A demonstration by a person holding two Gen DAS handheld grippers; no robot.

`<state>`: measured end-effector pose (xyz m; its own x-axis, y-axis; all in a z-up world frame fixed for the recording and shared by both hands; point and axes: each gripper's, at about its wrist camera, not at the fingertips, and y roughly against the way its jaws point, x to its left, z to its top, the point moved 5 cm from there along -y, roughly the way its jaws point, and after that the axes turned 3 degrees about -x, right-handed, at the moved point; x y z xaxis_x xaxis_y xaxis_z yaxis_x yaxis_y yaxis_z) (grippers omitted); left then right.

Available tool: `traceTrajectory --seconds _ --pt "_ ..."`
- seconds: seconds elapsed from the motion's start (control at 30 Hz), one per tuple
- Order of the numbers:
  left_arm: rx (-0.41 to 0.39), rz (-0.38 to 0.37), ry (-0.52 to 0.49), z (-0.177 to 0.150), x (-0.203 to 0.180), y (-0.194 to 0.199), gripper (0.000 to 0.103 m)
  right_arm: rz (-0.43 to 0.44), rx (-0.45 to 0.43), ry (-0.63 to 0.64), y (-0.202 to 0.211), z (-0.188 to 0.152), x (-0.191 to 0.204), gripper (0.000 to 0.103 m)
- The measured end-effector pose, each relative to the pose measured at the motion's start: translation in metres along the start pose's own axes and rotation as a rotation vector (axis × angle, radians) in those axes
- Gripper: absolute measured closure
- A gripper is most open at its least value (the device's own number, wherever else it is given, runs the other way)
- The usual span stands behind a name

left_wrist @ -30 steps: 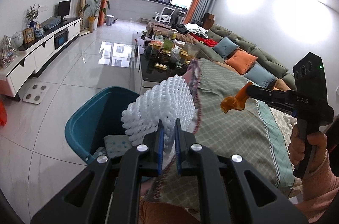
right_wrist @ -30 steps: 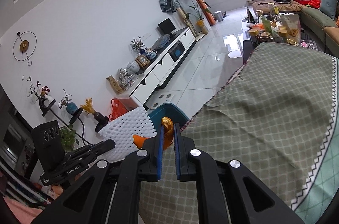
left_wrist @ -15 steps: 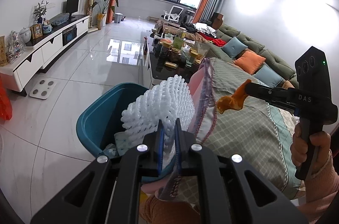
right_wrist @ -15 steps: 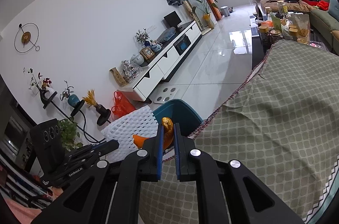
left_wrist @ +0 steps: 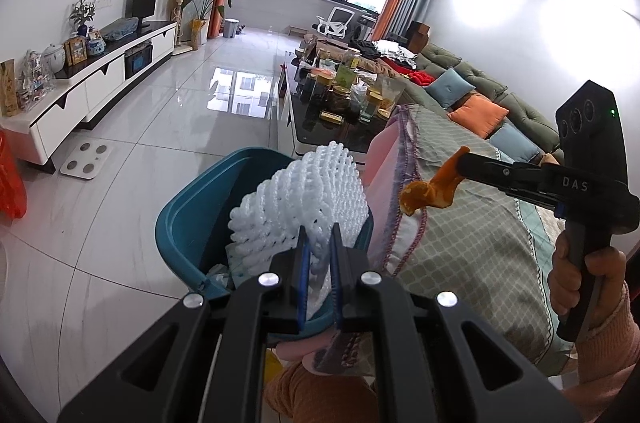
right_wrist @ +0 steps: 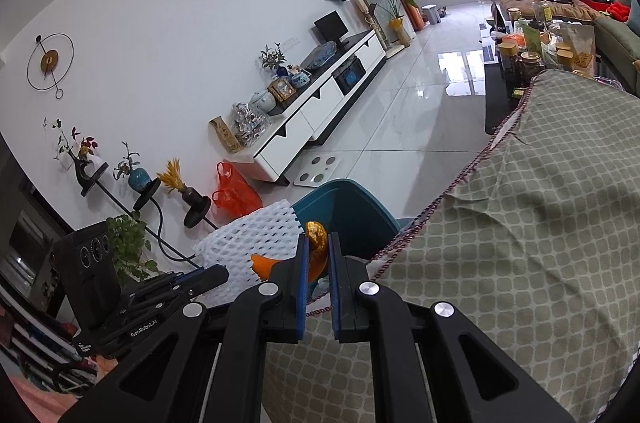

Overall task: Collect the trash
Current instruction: 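Carry the white foam net and orange peel over the teal bin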

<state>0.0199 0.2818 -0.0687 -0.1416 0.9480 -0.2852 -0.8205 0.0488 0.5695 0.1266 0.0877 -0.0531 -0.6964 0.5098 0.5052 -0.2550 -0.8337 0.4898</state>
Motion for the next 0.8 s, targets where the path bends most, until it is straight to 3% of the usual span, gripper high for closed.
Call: traceTrajectory --seconds 0.8 --pt "0.018 0.015 0.02 -0.003 0.005 -0.011 0.093 -0.005 0.029 0.005 -0.022 -0.007 0.006 0.094"
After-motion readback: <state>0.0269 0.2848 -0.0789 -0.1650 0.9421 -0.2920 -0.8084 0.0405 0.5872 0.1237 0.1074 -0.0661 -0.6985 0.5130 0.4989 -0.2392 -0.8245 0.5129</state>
